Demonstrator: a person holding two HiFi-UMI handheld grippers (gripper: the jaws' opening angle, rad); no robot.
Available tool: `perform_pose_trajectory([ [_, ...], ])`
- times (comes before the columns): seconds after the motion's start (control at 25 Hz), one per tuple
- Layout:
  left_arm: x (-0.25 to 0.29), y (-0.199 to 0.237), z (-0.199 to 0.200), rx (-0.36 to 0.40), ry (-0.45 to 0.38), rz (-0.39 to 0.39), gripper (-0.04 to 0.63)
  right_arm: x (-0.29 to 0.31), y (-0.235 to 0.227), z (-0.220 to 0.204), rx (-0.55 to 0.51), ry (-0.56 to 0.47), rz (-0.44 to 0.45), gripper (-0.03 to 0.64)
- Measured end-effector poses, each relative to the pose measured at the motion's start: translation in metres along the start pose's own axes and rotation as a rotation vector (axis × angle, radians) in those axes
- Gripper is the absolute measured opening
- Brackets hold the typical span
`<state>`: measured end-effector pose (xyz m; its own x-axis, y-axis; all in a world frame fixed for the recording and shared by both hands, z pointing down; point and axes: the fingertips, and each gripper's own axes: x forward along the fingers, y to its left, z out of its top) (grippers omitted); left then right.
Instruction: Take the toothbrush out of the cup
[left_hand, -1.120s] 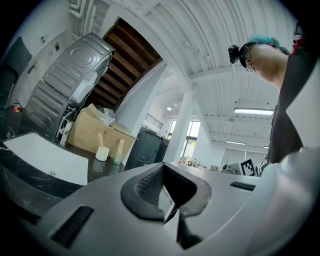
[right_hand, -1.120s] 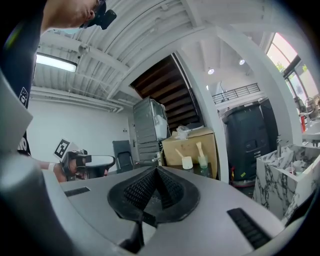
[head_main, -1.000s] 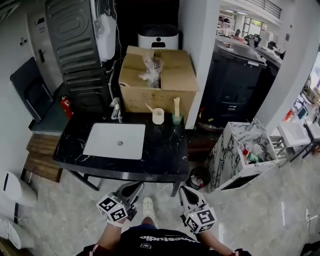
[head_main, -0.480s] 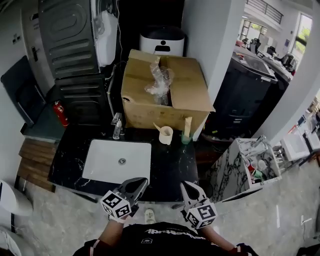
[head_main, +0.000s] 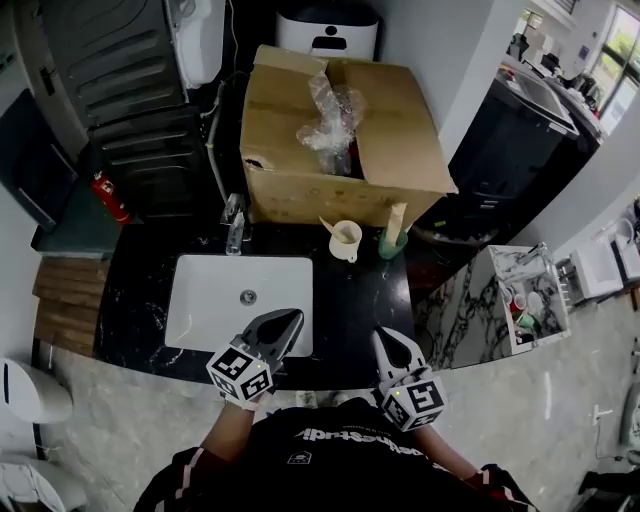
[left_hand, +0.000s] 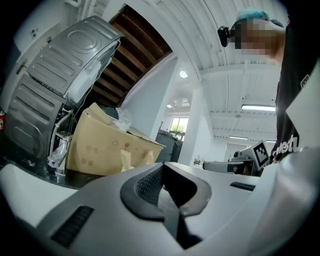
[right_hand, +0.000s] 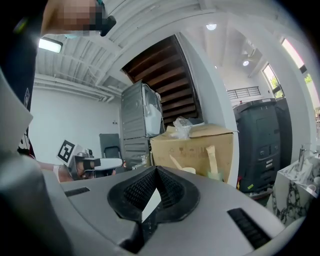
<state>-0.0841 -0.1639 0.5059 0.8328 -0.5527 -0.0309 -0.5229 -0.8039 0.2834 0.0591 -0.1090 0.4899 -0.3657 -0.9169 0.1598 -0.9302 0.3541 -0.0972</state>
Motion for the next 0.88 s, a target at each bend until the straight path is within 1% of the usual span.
perform_pose_trajectory([
  [0.08, 0.007, 0.005, -0.001, -0.014, -0.017, -0.01, 0.015, 0.004, -0.004, -0.001, 0.005, 0.003, 0.001, 0.035],
  [0.16, 0.015, 0.012, -0.001, -0.028, -0.033, -0.003, 0.025, 0.008, -0.009, -0.001, 0.013, 0.001, 0.005, 0.036],
  [0.24, 0.023, 0.02, -0.001, -0.041, -0.041, 0.015, 0.161, 0.01, -0.012, 0.001, 0.016, 0.0, 0.013, 0.035],
  [0.32, 0.034, 0.026, -0.001, -0.041, -0.041, 0.021, 0.192, 0.012, -0.015, 0.005, 0.014, 0.001, 0.025, 0.035],
  [0.44, 0.054, 0.036, -0.003, -0.027, -0.036, 0.022, 0.198, 0.012, -0.023, 0.008, 0.025, -0.004, 0.026, 0.035],
  [0.52, 0.074, 0.045, -0.006, -0.004, -0.019, 0.024, 0.2, 0.011, -0.033, 0.009, 0.036, -0.011, 0.013, 0.035],
  [0.6, 0.096, 0.057, -0.011, 0.003, 0.003, 0.032, 0.2, 0.009, -0.039, 0.01, 0.039, -0.012, 0.002, 0.035],
  [0.76, 0.138, 0.084, -0.024, -0.01, 0.03, 0.06, 0.201, 0.005, -0.053, 0.007, 0.037, -0.011, -0.018, 0.035],
  [0.88, 0.168, 0.103, -0.038, -0.037, 0.052, 0.09, 0.2, 0.005, -0.061, 0.011, 0.047, -0.021, -0.026, 0.035],
])
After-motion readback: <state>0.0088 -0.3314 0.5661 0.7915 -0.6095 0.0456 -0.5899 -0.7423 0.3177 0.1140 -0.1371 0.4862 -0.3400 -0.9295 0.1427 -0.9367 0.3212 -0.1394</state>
